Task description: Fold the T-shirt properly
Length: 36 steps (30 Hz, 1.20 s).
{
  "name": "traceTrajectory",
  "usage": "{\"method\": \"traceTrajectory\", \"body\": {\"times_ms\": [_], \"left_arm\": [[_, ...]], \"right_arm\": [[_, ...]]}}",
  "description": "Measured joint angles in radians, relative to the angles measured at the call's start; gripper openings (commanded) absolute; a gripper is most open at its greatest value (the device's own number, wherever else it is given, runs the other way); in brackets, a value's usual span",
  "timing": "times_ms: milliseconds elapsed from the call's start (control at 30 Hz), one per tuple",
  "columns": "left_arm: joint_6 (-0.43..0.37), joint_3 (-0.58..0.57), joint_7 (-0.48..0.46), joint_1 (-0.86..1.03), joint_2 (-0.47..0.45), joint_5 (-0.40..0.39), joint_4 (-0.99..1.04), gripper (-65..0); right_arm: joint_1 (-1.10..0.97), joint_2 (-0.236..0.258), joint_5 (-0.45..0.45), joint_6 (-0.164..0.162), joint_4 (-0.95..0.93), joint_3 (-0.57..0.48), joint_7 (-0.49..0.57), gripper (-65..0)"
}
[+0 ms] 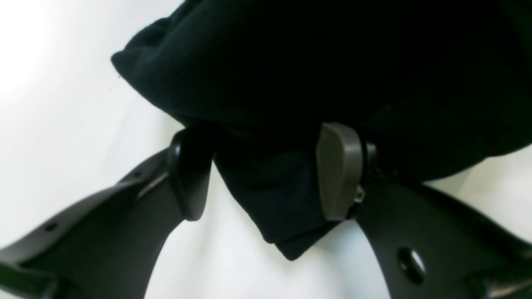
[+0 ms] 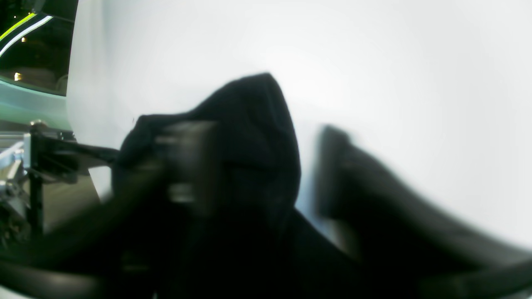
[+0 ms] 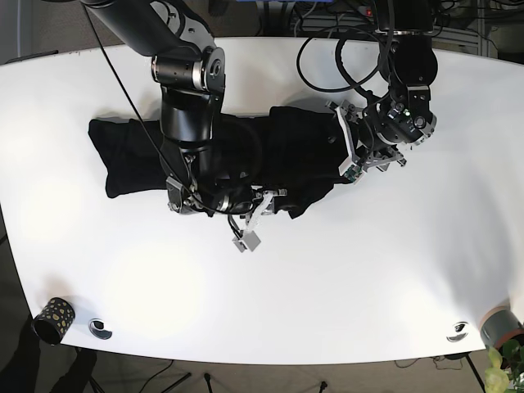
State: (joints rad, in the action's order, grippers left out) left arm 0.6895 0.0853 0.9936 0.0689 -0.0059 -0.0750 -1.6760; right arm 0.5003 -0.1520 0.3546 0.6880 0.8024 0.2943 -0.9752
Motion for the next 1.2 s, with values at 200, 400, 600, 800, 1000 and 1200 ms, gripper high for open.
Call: {"method": "traceTrajectory", "body": {"times_ms": [200,400,600,800,1000,1200], "left_arm": [[0.000,0.000,0.000,-0.004,0.000,0.000,0.000,-27.9],[0.000,0.000,0.002,-0.013,0.000,0.000,0.000,-27.9],[0.000,0.006,0.000,-0.037,0.000,0.000,0.000,-27.9],[0.001,0.052,0.001,-0.069,0.008,-0.004,0.003,-27.9],[0.001,0.057,-0.001,-0.092,0.003,-0.006,0.027,-27.9],[0.001,0.055,0.000,-0.105,0.004,-0.008,0.069,-27.9]], "right_arm": [[0.002,0.000,0.001,0.000,-0.004,0.000,0.031,-65.0],[-0.041,-0.002,0.016,0.000,0.097,-0.001,0.018,-65.0],[-0.144,0.008,0.015,0.001,0.385,0.006,-0.164,-65.0],[-0.288,0.014,0.016,0.003,0.695,0.003,-0.254,-65.0],[-0.414,0.071,0.112,0.004,0.840,0.000,-0.257,-65.0],[-0.490,0.134,0.173,0.004,0.862,0.003,-0.257,-65.0]]}}
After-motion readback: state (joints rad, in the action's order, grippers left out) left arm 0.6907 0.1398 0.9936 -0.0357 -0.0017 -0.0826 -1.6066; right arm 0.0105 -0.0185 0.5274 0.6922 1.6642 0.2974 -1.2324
